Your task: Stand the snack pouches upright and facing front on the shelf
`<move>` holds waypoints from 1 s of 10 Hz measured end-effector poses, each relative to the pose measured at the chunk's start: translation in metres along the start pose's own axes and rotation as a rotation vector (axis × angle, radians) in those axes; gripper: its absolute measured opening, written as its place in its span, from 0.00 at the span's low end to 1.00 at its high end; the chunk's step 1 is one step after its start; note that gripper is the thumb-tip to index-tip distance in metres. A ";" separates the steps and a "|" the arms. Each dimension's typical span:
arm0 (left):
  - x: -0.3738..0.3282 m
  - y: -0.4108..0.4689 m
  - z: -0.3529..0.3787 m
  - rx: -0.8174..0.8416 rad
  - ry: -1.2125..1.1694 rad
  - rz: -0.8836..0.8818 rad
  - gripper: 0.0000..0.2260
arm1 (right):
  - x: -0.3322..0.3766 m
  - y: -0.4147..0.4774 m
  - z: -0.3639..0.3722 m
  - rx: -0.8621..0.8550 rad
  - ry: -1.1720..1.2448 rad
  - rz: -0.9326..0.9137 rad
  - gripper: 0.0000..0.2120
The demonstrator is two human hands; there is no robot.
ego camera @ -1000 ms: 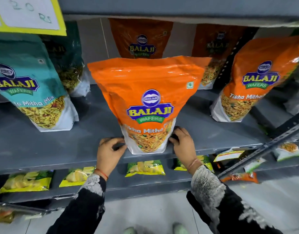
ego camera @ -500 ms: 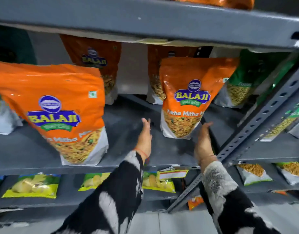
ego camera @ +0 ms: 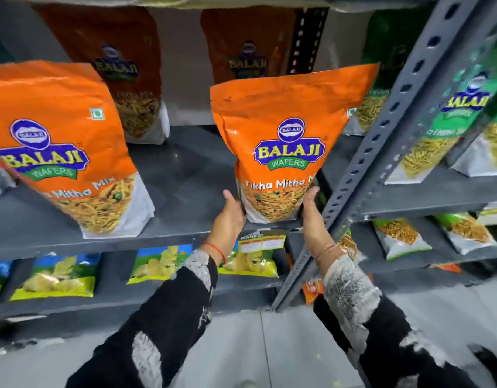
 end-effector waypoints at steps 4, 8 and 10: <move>0.021 -0.058 0.025 -0.670 -2.045 -0.501 0.31 | -0.012 -0.033 -0.014 -0.399 -0.142 -0.206 0.28; 0.127 -0.280 0.212 -1.259 -1.656 -1.208 0.16 | -0.013 -0.140 0.286 0.262 -0.369 -0.761 0.18; 0.224 -0.325 0.361 -1.137 -1.696 -1.442 0.20 | -0.022 -0.119 0.437 0.371 -0.547 -0.794 0.19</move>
Point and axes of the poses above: each hand's wrist, its own y-axis towards the middle knuckle, its own z-axis out of the palm, x = y × z, the point moved 9 cm from there along y, towards the middle knuckle, and after that the axes turned 9 degrees about z, right-handed, at the moved point
